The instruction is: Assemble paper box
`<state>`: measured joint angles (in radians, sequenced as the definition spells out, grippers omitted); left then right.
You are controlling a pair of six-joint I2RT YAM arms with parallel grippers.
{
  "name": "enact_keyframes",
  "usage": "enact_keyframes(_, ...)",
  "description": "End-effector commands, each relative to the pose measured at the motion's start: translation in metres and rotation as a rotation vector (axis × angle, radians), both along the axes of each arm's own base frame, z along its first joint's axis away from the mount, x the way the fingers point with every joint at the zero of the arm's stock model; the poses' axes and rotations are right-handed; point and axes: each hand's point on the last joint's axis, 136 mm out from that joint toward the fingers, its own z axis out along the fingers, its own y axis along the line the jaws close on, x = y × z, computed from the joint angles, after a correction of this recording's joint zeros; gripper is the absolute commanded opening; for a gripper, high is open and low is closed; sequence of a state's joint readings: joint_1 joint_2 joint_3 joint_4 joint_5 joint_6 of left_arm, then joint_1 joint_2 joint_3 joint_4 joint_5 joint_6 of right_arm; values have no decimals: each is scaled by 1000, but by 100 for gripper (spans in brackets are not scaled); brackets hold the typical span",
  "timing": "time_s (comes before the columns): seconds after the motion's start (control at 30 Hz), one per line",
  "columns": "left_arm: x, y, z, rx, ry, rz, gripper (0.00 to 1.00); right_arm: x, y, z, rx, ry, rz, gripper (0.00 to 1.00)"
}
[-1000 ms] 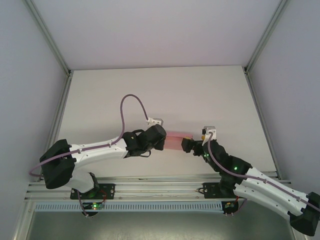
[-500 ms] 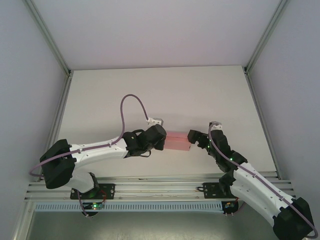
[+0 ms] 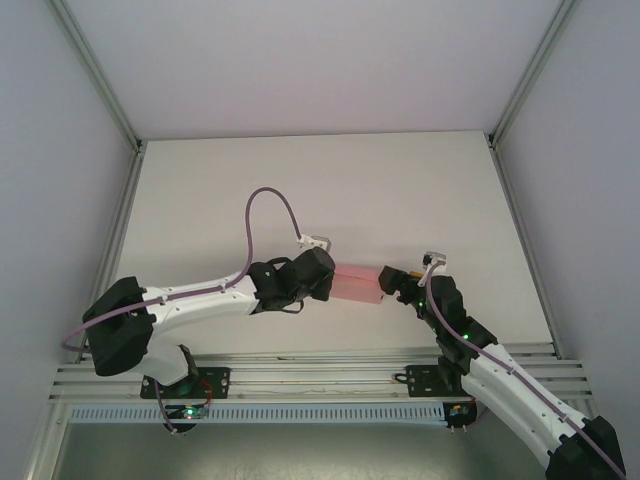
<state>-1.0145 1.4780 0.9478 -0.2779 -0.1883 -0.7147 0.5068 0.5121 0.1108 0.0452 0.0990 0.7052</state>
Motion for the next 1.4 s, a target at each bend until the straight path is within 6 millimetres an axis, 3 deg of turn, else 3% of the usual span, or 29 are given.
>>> enact_keyframes(0.0, -37, 8, -42, 126, 165, -112, 0, -25, -14, -60, -142, 190, 13, 84)
enact_keyframes(0.07, -37, 6, -39, 128, 165, -119, 0, -27, -15, -62, -151, 204, 8, 82)
enact_keyframes(0.13, -37, 6, -37, 132, 164, -119, 9, -27, -15, -62, -141, 208, -4, 82)
enact_keyframes(0.27, -37, 6, -33, 135, 165, -126, 14, -32, -15, -70, -139, 237, -6, 75)
enact_keyframes(0.4, -38, 3, -24, 123, 158, -149, 27, -36, -18, -74, -170, 264, -29, 74)
enact_keyframes(0.67, -39, -2, -10, 110, 149, -191, 41, -42, -19, -82, -203, 308, -45, 70)
enact_keyframes(0.9, -37, 7, -1, 143, 138, -162, 74, -45, -18, -86, -205, 321, -41, 69)
enact_keyframes(1.03, -37, 7, 9, 119, 131, -154, 100, -46, -17, -86, -204, 327, -39, 67)
enact_keyframes(1.2, -34, -2, 32, 6, 109, -153, 100, -45, -16, -83, -209, 314, -32, 66)
enact_keyframes(1.37, -11, 11, 47, -125, 126, -55, 100, -46, -14, -85, -226, 318, -15, 66)
